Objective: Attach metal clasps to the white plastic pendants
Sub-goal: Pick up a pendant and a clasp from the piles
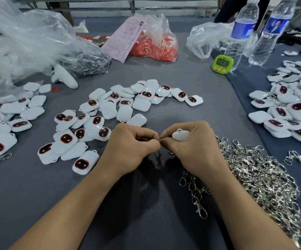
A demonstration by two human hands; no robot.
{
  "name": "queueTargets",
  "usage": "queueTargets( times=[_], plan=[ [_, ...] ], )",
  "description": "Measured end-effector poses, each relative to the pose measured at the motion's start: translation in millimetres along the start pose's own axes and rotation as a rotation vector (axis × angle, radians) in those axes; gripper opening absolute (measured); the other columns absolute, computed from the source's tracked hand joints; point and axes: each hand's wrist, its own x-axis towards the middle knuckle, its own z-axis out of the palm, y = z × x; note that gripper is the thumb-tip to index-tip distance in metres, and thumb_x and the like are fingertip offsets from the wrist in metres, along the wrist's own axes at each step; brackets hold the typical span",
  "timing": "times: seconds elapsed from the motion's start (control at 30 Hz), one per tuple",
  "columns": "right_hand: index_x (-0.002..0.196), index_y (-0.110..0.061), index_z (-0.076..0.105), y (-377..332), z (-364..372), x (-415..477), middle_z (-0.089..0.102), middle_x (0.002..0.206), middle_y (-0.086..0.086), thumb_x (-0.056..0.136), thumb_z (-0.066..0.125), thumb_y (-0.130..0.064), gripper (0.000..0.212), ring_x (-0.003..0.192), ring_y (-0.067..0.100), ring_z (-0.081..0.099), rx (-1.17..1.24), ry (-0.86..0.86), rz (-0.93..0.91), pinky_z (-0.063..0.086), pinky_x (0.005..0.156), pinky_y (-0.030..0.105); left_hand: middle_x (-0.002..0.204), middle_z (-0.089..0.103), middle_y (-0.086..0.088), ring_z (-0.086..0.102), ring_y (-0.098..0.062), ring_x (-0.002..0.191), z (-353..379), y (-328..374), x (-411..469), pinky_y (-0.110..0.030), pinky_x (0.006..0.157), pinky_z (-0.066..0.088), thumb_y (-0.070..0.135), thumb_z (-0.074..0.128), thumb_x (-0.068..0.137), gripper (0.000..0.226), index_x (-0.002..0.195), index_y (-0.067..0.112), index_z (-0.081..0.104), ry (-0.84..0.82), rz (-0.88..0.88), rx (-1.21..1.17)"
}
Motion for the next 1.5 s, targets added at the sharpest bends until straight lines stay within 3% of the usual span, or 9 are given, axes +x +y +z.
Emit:
queueTargets(
  times=[0.33, 0.6, 0.73, 0.8, 0.9, 1.03, 1.13, 1.23, 1.5],
  plan=[
    [0.076, -0.028, 0.08, -4, 5, -5, 0.072, 0.073, -0.015, 0.078, 0.085, -0.008, 0.021, 0.073, 0.006, 0.067, -0.102, 0.11, -0.247, 0.049, 0.064, 0.016, 0.05, 0.054, -0.004, 0.046, -0.011, 0.047, 4, 5, -3, -0.016, 0.047, 0.038, 0.013, 0.061, 0.064, 0.014, 0.06, 0.001, 0.068, 0.023, -0.087, -0.218],
    [0.073, -0.03, 0.079, -7, 6, -2, 0.071, 0.066, -0.013, 0.078, 0.083, -0.015, 0.016, 0.059, 0.001, 0.063, 0.099, 0.061, -0.07, 0.046, 0.057, 0.012, 0.053, 0.049, -0.009, 0.043, -0.011, 0.048, 4, 9, -4, -0.014, 0.044, 0.035, 0.003, 0.061, 0.066, 0.019, 0.048, 0.006, 0.06, 0.089, -0.119, -0.327],
    [0.111, -0.044, 0.066, -3, 6, 0, 0.072, 0.076, -0.013, 0.077, 0.077, -0.017, 0.045, 0.07, 0.004, 0.065, -0.038, 0.007, 0.057, 0.054, 0.068, 0.022, 0.053, 0.064, 0.005, 0.056, -0.008, 0.049, -7, 3, -1, -0.02, 0.05, 0.046, 0.014, 0.071, 0.072, 0.014, 0.06, 0.021, 0.072, 0.323, -0.023, 0.104],
    [0.112, -0.047, 0.05, -2, 6, 1, 0.072, 0.082, -0.015, 0.077, 0.066, -0.006, 0.056, 0.067, 0.004, 0.064, -0.049, -0.058, 0.087, 0.05, 0.059, 0.019, 0.056, 0.065, 0.009, 0.061, -0.01, 0.056, -12, 0, -3, -0.028, 0.057, 0.051, 0.02, 0.073, 0.074, 0.012, 0.063, 0.024, 0.07, 0.386, 0.092, 0.387],
    [0.096, -0.039, 0.046, 1, 6, 3, 0.072, 0.084, -0.019, 0.08, 0.056, 0.002, 0.045, 0.066, 0.001, 0.064, 0.007, -0.033, 0.114, 0.046, 0.05, 0.015, 0.068, 0.068, 0.01, 0.061, -0.01, 0.065, -9, -1, -7, -0.033, 0.066, 0.052, 0.026, 0.076, 0.078, 0.005, 0.074, 0.025, 0.073, 0.283, 0.185, 0.567],
    [0.092, -0.038, 0.069, 4, 4, 3, 0.07, 0.081, -0.021, 0.078, 0.056, 0.004, 0.046, 0.069, 0.001, 0.061, -0.078, -0.035, 0.04, 0.043, 0.058, 0.016, 0.076, 0.069, 0.008, 0.061, -0.01, 0.071, 1, -1, -8, -0.03, 0.068, 0.049, 0.033, 0.075, 0.074, 0.01, 0.083, 0.027, 0.074, 0.025, 0.159, 0.538],
    [0.105, -0.044, 0.07, 7, 3, 5, 0.07, 0.084, -0.022, 0.086, 0.061, -0.006, 0.043, 0.072, -0.001, 0.061, -0.088, -0.015, 0.044, 0.043, 0.062, 0.014, 0.069, 0.068, 0.012, 0.06, -0.003, 0.069, 0, -1, -4, -0.016, 0.059, 0.044, 0.032, 0.077, 0.072, 0.01, 0.083, 0.032, 0.076, -0.009, 0.083, 0.448],
    [0.102, -0.04, 0.057, 11, 3, 6, 0.072, 0.077, -0.009, 0.09, 0.069, -0.028, 0.021, 0.064, 0.005, 0.06, -0.097, 0.007, 0.052, 0.048, 0.061, 0.025, 0.07, 0.069, 0.014, 0.062, -0.001, 0.069, -2, -2, -2, -0.015, 0.061, 0.046, 0.031, 0.077, 0.075, 0.01, 0.084, 0.035, 0.077, -0.05, 0.064, 0.429],
    [0.09, -0.04, 0.073, 11, -2, 8, 0.071, 0.07, -0.014, 0.083, 0.07, -0.013, 0.029, 0.054, 0.002, 0.058, -0.091, -0.025, 0.082, 0.047, 0.06, 0.025, 0.065, 0.065, 0.016, 0.058, -0.004, 0.063, -4, -6, -2, -0.018, 0.059, 0.039, 0.037, 0.072, 0.077, 0.013, 0.089, 0.043, 0.073, -0.074, 0.137, 0.494]
  ],
)
